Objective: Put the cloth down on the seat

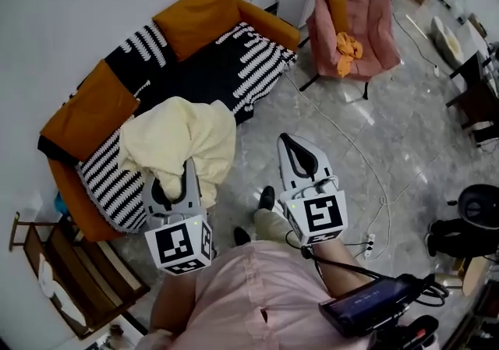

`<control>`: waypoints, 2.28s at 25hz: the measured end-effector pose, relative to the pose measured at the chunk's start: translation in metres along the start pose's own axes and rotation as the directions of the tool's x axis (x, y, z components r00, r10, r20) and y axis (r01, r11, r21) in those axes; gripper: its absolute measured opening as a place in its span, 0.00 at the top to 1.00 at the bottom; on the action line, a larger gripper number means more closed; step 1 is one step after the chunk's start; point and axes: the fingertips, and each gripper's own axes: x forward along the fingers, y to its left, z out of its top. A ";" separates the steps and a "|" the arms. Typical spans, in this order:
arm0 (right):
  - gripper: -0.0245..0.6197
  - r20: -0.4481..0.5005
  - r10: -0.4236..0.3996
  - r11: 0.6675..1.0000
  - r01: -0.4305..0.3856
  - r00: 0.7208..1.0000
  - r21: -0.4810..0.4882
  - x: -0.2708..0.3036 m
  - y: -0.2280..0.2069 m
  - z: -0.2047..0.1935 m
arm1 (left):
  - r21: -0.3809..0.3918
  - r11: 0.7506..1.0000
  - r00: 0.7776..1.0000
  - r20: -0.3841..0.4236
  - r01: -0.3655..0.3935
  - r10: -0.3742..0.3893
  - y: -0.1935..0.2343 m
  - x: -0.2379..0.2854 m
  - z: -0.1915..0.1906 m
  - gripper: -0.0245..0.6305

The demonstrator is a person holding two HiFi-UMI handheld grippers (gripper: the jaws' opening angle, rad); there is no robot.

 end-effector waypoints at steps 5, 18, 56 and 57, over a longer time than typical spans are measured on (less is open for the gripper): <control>0.96 -0.011 -0.001 1.000 0.001 1.000 0.012 0.031 -0.022 -0.011 | 0.009 1.000 1.000 -0.022 0.006 -0.006 -0.004 0.037 -0.004 0.70; 0.96 -0.028 0.051 0.998 -0.050 0.998 0.040 0.148 -0.091 -0.009 | 0.037 0.999 0.998 -0.049 -0.027 0.029 -0.009 0.158 0.009 0.70; 0.96 -0.004 0.024 1.000 -0.024 1.000 -0.001 0.449 -0.171 0.037 | 0.026 0.999 0.999 -0.029 0.030 -0.029 0.076 0.460 0.037 0.70; 0.96 0.001 0.014 1.000 -0.014 1.000 -0.001 0.458 -0.174 0.040 | 0.029 0.999 0.999 -0.022 0.039 -0.038 0.079 0.471 0.042 0.70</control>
